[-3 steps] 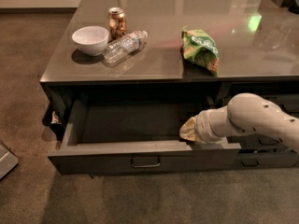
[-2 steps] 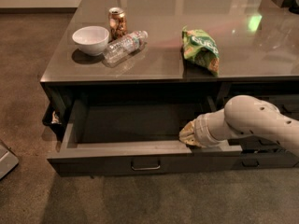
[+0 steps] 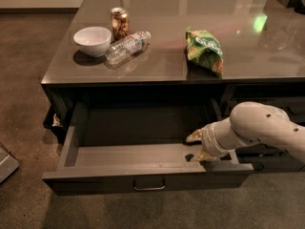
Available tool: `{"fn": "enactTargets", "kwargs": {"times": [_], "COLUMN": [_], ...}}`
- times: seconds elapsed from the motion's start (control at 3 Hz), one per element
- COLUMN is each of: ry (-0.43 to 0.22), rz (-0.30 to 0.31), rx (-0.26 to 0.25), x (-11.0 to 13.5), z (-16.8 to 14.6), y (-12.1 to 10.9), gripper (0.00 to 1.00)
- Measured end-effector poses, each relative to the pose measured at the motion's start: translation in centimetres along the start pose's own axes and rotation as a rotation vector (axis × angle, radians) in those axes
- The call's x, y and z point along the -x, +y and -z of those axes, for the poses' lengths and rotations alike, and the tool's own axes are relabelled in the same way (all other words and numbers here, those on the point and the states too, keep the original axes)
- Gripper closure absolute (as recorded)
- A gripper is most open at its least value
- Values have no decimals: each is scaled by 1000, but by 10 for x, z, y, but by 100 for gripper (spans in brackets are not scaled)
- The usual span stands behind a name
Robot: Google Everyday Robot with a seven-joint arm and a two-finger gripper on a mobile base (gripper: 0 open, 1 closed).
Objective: Open top drawer
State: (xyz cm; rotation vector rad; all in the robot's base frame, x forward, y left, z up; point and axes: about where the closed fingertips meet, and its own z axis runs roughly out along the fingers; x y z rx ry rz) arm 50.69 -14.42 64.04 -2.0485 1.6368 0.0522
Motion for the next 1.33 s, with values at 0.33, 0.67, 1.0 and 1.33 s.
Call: {"fn": "enactTargets", "kwargs": {"times": [0.33, 0.67, 1.0, 1.33], "ry": [21, 37, 48, 56], "rz": [8, 11, 6, -3], "rx": [9, 9, 0, -25], "x": [-5, -9, -11, -12], "z": [6, 12, 17, 24], "y": [6, 8, 8, 6], "gripper": [0, 0, 0, 0]}}
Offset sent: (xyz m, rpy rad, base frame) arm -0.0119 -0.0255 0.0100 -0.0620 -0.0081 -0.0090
